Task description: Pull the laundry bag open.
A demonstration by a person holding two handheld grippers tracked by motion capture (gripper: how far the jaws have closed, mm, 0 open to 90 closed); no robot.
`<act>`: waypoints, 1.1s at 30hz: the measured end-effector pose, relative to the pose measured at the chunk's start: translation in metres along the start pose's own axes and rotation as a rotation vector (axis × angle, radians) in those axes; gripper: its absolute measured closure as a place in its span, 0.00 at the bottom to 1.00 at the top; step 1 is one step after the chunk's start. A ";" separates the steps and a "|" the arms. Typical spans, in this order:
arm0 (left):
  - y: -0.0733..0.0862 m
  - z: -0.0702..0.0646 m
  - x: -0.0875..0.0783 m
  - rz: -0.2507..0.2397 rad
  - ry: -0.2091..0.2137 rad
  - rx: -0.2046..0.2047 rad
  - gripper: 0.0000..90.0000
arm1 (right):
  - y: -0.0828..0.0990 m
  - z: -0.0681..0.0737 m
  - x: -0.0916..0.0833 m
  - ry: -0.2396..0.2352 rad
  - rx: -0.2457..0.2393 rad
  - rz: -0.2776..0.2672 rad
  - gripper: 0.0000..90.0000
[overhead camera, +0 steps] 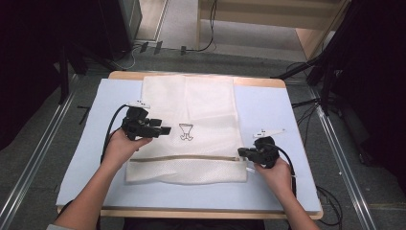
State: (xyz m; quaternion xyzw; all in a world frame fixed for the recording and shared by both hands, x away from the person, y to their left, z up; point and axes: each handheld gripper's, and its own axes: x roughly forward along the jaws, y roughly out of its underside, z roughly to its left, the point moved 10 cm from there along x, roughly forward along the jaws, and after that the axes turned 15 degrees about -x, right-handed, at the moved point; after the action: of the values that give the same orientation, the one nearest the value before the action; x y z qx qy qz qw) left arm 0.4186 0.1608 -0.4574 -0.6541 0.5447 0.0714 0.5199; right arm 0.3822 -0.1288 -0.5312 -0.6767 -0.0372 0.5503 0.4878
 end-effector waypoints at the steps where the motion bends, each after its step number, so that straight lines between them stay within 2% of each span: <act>1: 0.000 -0.001 0.001 0.003 0.001 0.005 0.45 | 0.001 0.000 0.000 0.002 -0.002 0.002 1.00; 5: -0.002 -0.005 0.005 0.007 0.008 0.012 0.45 | 0.006 0.002 0.004 0.001 0.006 0.019 1.00; 10: -0.001 -0.012 0.012 0.025 0.023 0.023 0.45 | 0.009 0.002 0.007 0.000 0.012 0.012 1.00; 13: 0.000 -0.018 0.016 0.036 0.027 0.039 0.45 | 0.010 0.004 0.006 -0.025 0.032 0.013 1.00; 23: 0.008 -0.037 0.029 0.079 0.049 0.074 0.46 | 0.013 0.010 0.002 -0.045 0.039 0.026 1.00; 27: 0.012 -0.044 0.034 0.094 0.061 0.089 0.46 | 0.013 0.012 0.002 -0.069 0.059 0.017 1.00; 31: 0.015 -0.048 0.040 0.110 0.064 0.100 0.46 | 0.011 0.007 0.007 -0.031 0.034 0.014 1.00; 33: 0.017 -0.049 0.042 0.116 0.066 0.100 0.47 | 0.009 0.007 0.010 -0.039 0.042 0.006 1.00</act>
State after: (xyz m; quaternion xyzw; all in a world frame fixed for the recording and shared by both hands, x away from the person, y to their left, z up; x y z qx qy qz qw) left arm 0.3991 0.0991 -0.4731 -0.5966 0.6016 0.0525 0.5285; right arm 0.3765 -0.1236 -0.5439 -0.6555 -0.0329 0.5656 0.4994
